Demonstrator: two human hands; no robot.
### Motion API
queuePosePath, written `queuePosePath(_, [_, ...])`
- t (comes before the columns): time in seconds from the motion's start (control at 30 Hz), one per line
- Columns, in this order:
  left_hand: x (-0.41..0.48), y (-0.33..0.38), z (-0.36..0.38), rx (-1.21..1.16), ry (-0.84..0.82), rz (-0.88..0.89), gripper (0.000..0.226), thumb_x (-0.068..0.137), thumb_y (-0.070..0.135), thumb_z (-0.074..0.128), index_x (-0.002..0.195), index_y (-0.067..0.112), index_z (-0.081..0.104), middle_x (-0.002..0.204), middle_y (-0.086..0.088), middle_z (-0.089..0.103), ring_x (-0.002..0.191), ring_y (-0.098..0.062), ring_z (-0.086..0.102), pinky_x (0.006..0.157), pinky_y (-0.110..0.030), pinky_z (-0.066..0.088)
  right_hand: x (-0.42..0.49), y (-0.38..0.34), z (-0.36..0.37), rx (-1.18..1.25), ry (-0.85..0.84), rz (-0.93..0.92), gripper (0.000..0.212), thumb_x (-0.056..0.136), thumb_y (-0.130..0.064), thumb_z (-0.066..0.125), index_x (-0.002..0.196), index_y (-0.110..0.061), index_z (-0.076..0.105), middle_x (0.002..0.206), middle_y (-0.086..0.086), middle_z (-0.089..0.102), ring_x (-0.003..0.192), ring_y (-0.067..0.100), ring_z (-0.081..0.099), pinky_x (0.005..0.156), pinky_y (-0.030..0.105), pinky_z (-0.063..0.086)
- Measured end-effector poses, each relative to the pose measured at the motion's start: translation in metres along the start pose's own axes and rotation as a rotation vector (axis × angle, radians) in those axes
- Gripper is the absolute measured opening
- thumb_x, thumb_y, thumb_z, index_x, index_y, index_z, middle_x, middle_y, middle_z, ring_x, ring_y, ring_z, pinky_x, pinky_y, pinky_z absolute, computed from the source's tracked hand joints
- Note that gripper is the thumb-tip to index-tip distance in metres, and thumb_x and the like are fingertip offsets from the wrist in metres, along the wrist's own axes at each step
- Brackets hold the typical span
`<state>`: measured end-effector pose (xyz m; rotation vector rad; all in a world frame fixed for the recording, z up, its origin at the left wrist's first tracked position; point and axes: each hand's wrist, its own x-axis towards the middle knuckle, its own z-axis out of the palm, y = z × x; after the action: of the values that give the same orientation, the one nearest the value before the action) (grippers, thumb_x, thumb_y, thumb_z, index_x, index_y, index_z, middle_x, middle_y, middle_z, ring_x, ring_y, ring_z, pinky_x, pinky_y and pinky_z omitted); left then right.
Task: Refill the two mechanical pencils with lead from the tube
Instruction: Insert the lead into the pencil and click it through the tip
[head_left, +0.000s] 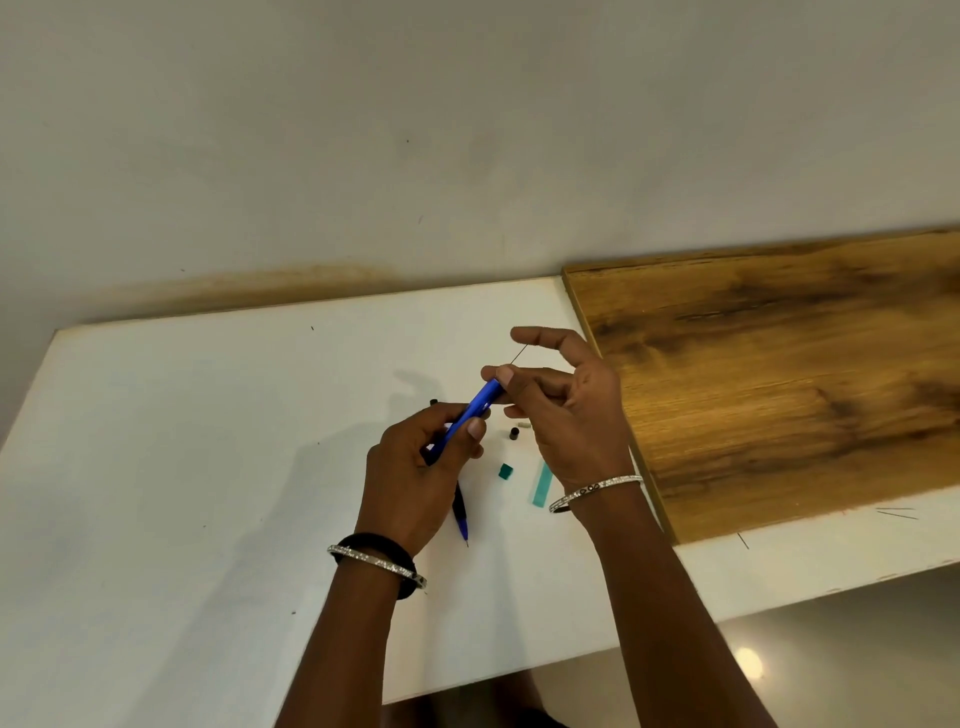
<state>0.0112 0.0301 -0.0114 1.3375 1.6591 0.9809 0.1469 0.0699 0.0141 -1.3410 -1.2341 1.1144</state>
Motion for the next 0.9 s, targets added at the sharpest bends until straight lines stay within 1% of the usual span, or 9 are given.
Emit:
queuePosePath(0.13, [0.0,-0.001,0.001,-0.008,0.006,-0.013,0.03,0.089,0.038,0.057,0.113,0.024,0.068,0.081,0.003,0.073,0.076,-0.005,0.062,0.068,-0.016,0.042,0.001,0.003,0.0,-0.002,-0.004,0.011,0.026,0.091,-0.015,0.065,0.117,-0.013,0.064,0.089,0.007,0.077,0.078,0.011,0.075,0.071,0.026,0.061])
queuePosePath(0.3, [0.0,-0.002,0.0,-0.009,0.007,-0.017,0.03,0.089,0.039,0.057,0.113,0.025,0.068,0.083,0.002,0.073,0.074,-0.005,0.061,0.065,-0.014,0.041,0.0,0.006,0.001,0.008,-0.036,0.033,0.022,0.096,-0.028,0.056,0.106,-0.017,0.072,0.09,-0.002,0.076,0.079,0.007,0.073,0.066,0.018,0.058])
queuePosePath(0.4, [0.0,-0.001,-0.001,-0.017,0.004,-0.031,0.03,0.089,0.039,0.056,0.113,0.024,0.068,0.084,0.002,0.073,0.077,-0.004,0.061,0.072,-0.019,0.043,0.003,0.007,0.0,0.044,-0.049,0.083,0.03,0.096,-0.038,0.05,0.105,-0.02,0.073,0.094,-0.005,0.076,0.084,0.009,0.074,0.069,0.023,0.06])
queuePosePath(0.5, [0.0,-0.001,-0.001,-0.039,-0.004,-0.038,0.03,0.089,0.04,0.057,0.112,0.025,0.069,0.084,0.004,0.073,0.076,-0.002,0.062,0.069,-0.017,0.042,0.009,0.012,-0.009,0.046,0.062,0.134,0.03,0.098,-0.04,0.048,0.1,-0.022,0.072,0.095,-0.004,0.076,0.081,0.011,0.074,0.068,0.026,0.06])
queuePosePath(0.57, [0.0,-0.001,-0.002,-0.063,-0.004,-0.035,0.026,0.089,0.039,0.057,0.108,0.027,0.07,0.083,0.006,0.073,0.073,0.0,0.061,0.066,-0.011,0.041,0.011,0.019,-0.017,-0.089,0.178,0.122,0.023,0.097,-0.034,0.054,0.096,-0.022,0.073,0.092,-0.003,0.076,0.077,0.011,0.073,0.07,0.029,0.06])
queuePosePath(0.63, [0.0,-0.001,-0.003,-0.087,-0.004,-0.025,0.023,0.09,0.038,0.058,0.105,0.028,0.071,0.081,0.006,0.073,0.071,0.006,0.061,0.061,-0.004,0.041,0.012,0.03,-0.026,-0.369,0.218,0.08,0.013,0.093,-0.023,0.062,0.094,-0.019,0.075,0.092,-0.002,0.075,0.078,0.01,0.07,0.076,0.029,0.058])
queuePosePath(0.73, [-0.001,0.0,-0.003,-0.098,-0.008,-0.02,0.023,0.089,0.038,0.058,0.105,0.028,0.072,0.082,0.006,0.073,0.074,0.006,0.063,0.059,-0.002,0.041,0.01,0.041,-0.029,-0.71,0.115,0.062,0.012,0.088,-0.017,0.069,0.097,-0.018,0.076,0.098,-0.002,0.074,0.082,0.008,0.063,0.075,0.015,0.047])
queuePosePath(0.8, [-0.001,0.0,-0.002,-0.099,-0.011,-0.021,0.023,0.089,0.037,0.058,0.106,0.027,0.071,0.085,0.006,0.073,0.074,0.007,0.063,0.06,-0.002,0.042,0.008,0.043,-0.025,-0.812,0.042,0.055,0.015,0.086,-0.02,0.071,0.101,-0.018,0.076,0.102,-0.001,0.074,0.088,0.012,0.065,0.079,0.016,0.046])
queuePosePath(0.9, [0.0,0.0,-0.002,-0.085,-0.009,-0.018,0.023,0.09,0.036,0.059,0.107,0.026,0.071,0.085,0.008,0.073,0.072,0.01,0.061,0.061,-0.001,0.042,0.006,0.043,-0.018,-0.893,0.001,0.029,0.022,0.085,-0.027,0.072,0.105,-0.018,0.076,0.104,0.001,0.073,0.094,0.015,0.065,0.087,0.025,0.053])
